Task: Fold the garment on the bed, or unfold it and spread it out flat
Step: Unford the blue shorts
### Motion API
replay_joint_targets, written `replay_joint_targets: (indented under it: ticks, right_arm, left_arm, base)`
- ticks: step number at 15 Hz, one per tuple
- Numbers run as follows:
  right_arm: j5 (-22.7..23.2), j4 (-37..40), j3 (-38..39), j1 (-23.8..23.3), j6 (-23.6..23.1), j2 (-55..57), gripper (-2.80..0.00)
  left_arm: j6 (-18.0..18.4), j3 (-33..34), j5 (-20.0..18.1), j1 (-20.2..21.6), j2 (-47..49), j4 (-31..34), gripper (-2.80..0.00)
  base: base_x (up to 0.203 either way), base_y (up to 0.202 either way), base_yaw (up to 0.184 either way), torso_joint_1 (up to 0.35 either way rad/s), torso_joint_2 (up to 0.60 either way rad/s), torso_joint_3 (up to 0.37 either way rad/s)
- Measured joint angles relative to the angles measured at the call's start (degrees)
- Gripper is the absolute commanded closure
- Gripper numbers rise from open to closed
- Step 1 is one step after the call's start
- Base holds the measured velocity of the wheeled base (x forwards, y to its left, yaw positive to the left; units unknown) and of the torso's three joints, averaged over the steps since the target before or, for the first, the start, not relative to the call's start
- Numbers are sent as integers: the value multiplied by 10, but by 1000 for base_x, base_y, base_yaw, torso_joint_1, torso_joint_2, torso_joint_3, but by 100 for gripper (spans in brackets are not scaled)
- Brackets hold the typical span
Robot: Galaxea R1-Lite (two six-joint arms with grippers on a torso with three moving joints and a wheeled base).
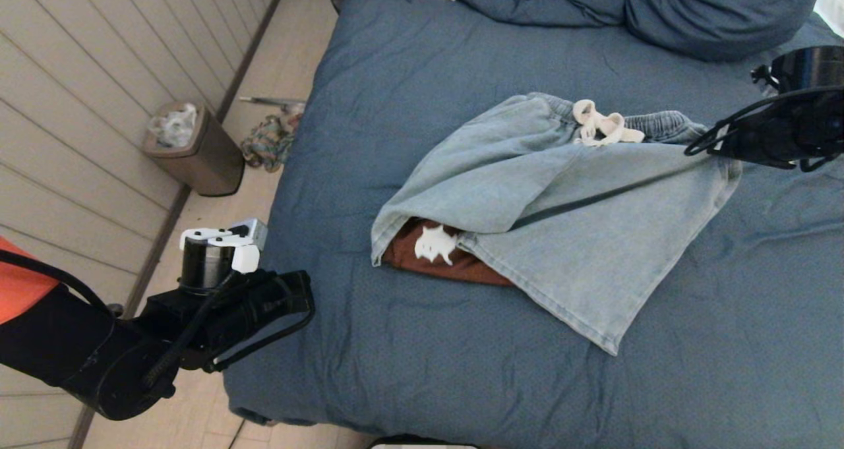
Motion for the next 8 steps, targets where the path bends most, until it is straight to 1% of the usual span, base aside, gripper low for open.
replay_joint_targets:
  ticks: [2,4,6,8]
  right_arm:
    - [30,-8,0,-52,-4,13,0]
    - [54,-19,0,-100,-14,24,0]
    - [79,-31,0,-148,-23,38,0]
    - [101,-46,0,-195,-34,53,0]
  left_arm:
    - [6,4,3,-2,12,-32,0]
    - [20,14,4,-4,22,-67,0]
    - [24,22,6,-9,28,-84,0]
    - [25,26,12,-13,32,-85,0]
  base:
    - [0,0,0,0,0,0]
    - [0,0,0,0,0,0]
    - [0,0,0,0,0,0]
    - [0,0,0,0,0,0]
